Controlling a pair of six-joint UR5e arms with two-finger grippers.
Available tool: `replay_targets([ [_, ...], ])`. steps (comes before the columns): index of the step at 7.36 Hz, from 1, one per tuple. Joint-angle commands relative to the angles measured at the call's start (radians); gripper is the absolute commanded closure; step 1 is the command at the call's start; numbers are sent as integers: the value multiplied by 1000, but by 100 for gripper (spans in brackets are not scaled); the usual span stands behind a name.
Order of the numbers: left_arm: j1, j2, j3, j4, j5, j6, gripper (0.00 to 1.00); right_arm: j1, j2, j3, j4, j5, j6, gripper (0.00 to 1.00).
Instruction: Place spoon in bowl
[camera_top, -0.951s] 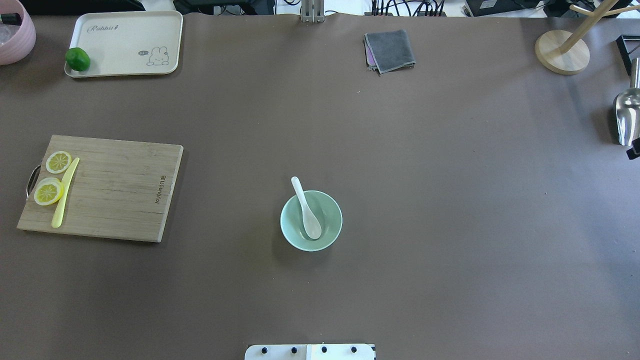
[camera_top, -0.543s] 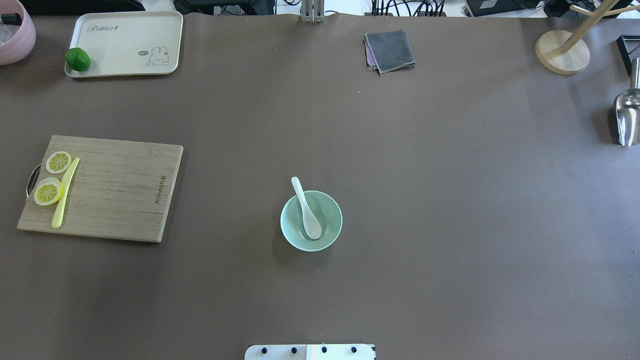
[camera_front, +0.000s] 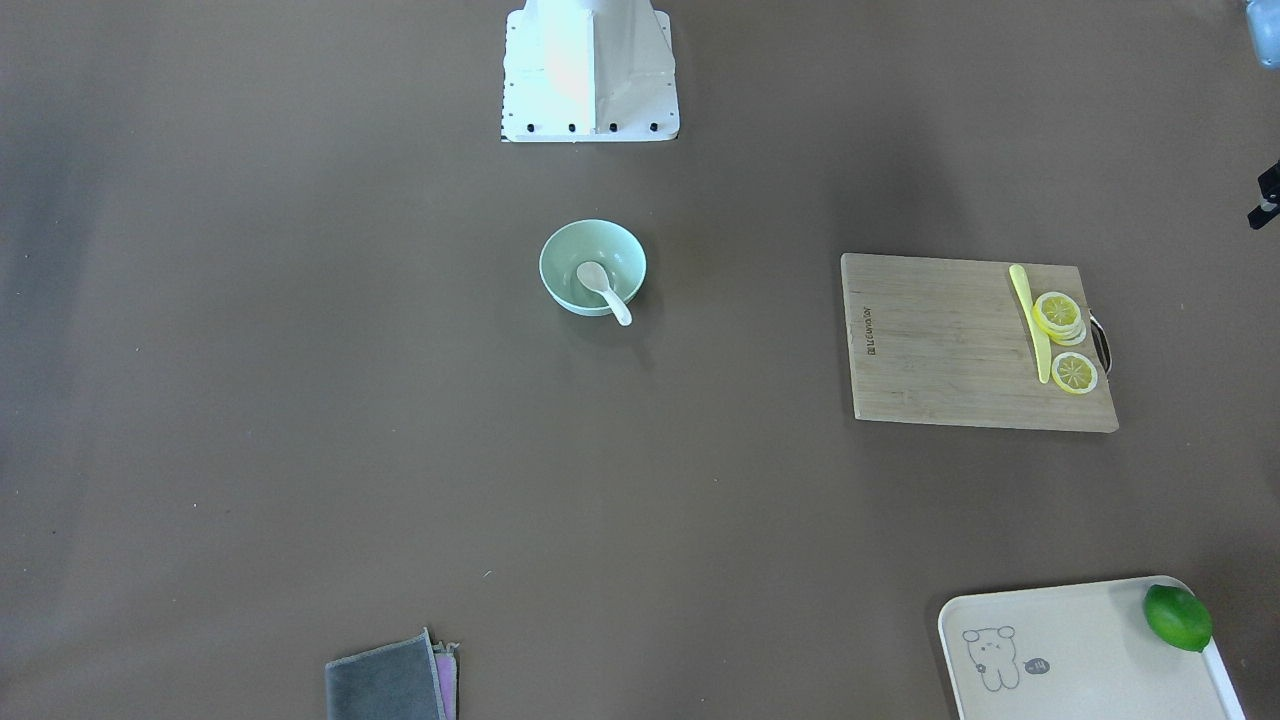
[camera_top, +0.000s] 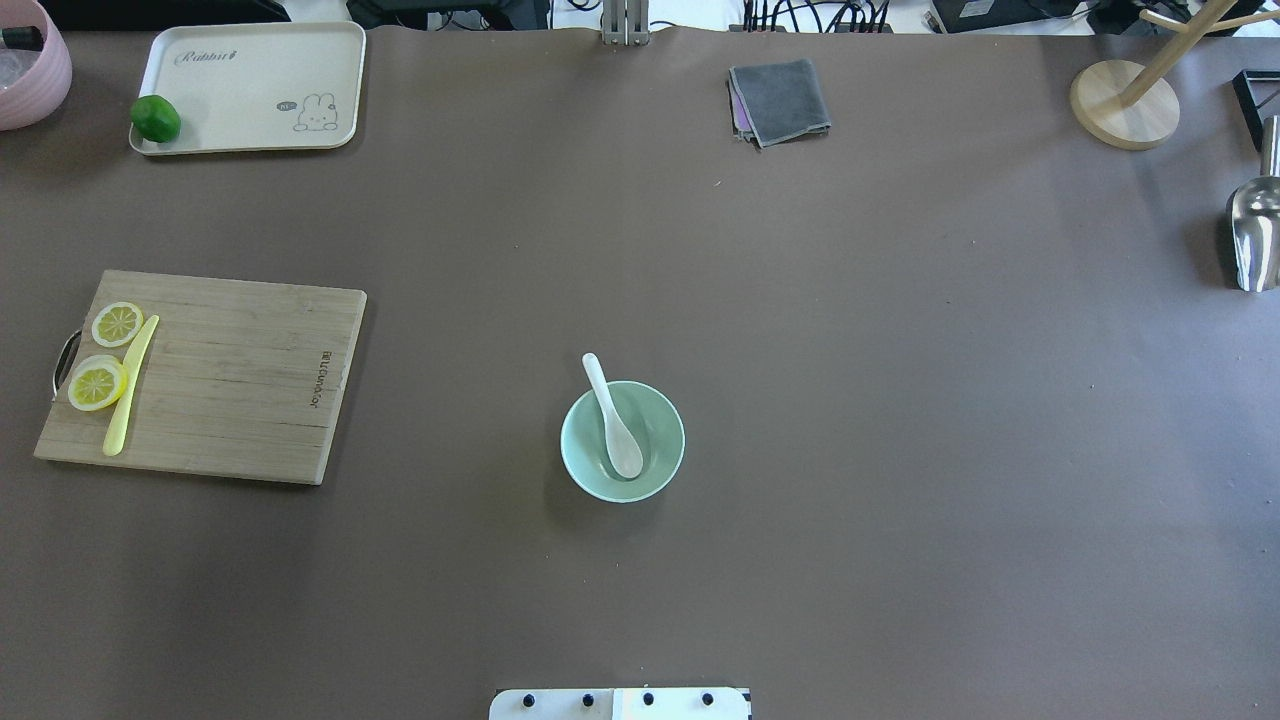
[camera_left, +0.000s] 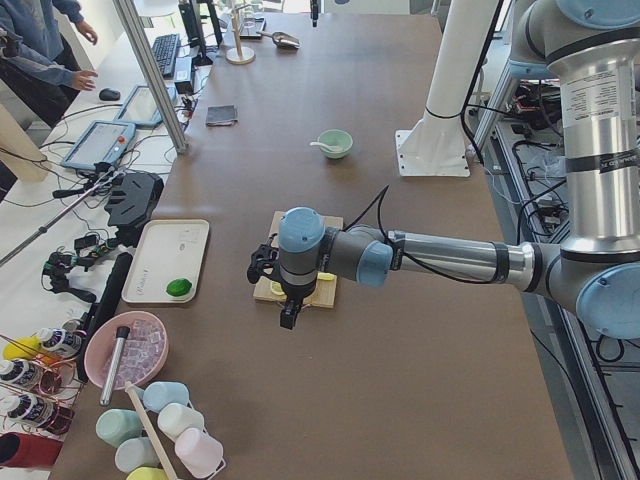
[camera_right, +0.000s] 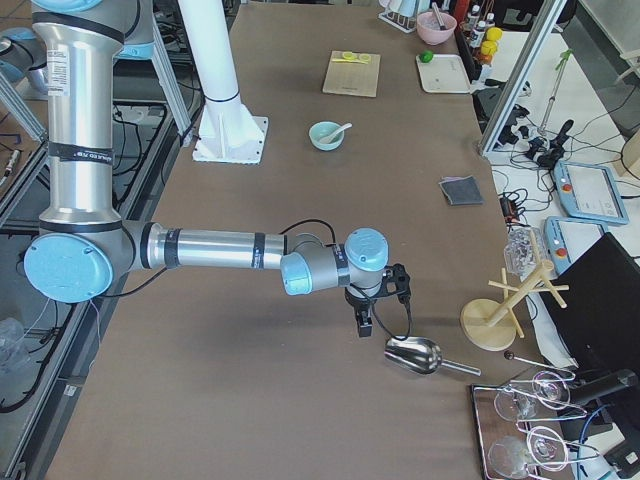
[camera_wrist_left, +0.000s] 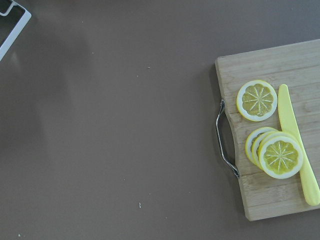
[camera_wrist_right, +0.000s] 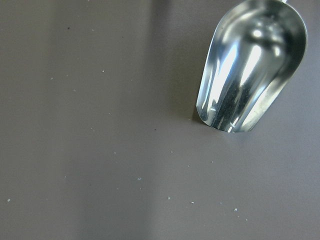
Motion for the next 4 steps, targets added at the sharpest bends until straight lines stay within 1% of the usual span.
replay_targets([
  [1, -2, -6, 2, 1, -2, 0, 2, 0, 3, 5, 7, 9, 1, 0],
  [4, -2, -5, -9, -1, -4, 2, 2, 0, 3, 17, 7, 9, 4, 0],
])
